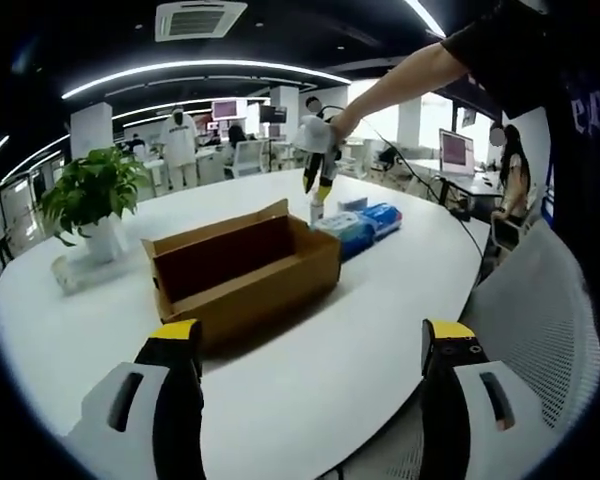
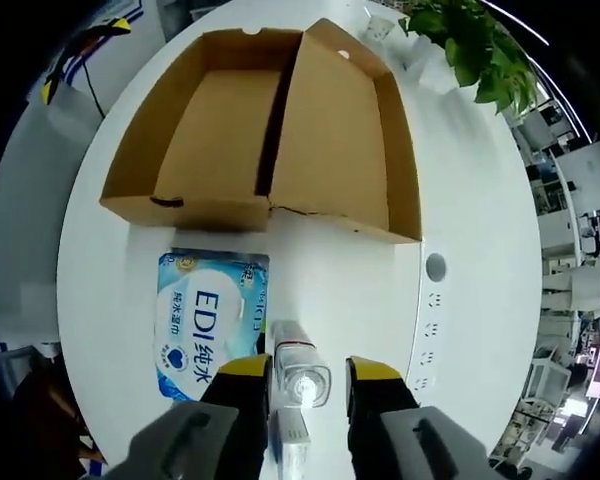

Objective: Operate the shoe box by opening the lid, removing the specified soft item, and placing it in the target area until the item is outside and the box remains undamaged.

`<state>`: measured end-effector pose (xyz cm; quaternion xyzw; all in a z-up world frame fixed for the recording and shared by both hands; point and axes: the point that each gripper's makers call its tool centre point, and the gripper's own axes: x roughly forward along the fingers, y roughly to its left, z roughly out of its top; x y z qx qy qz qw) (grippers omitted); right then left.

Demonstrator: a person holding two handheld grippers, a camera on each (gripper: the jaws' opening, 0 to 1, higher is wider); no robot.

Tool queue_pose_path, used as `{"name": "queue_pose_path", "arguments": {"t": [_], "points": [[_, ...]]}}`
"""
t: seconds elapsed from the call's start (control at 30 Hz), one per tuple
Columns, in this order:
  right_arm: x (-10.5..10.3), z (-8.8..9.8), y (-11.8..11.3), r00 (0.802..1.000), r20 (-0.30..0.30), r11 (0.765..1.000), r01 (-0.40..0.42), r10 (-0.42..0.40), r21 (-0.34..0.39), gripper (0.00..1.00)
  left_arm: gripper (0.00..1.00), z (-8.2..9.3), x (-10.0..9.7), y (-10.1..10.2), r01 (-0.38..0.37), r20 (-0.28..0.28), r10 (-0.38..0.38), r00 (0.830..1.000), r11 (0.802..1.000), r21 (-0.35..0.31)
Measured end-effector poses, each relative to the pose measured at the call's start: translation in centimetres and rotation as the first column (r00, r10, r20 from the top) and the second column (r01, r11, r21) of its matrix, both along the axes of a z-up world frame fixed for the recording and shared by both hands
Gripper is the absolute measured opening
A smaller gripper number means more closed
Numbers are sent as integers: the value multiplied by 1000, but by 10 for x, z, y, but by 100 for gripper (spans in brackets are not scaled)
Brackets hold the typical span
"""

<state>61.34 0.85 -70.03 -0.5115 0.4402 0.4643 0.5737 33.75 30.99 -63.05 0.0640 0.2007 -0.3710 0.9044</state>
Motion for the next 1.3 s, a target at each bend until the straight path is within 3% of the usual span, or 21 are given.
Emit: {"name": "queue_pose_path", "arguments": {"t": [0.27,0.5,0.73,0.9,1.3], "points": [[-5,6,5,1000,1,999,10,-10,32,32,85,2,14,11,-53,13,53,999,999,5],[-4,13,8,998,12,995,55,-56,79,39,75,2,26,21,-110,2,110,994,994,-7],[-2,21,10,994,23,987,101,-105,125,44,61,4,49,44,-218,2,218,976,976,-17],[-1,24,14,991,25,980,122,-128,159,46,56,3,63,54,-244,11,244,970,970,3],[11,38,29,963,3,922,256,-268,290,45,35,-6,94,75,-326,-21,327,945,944,39]]}}
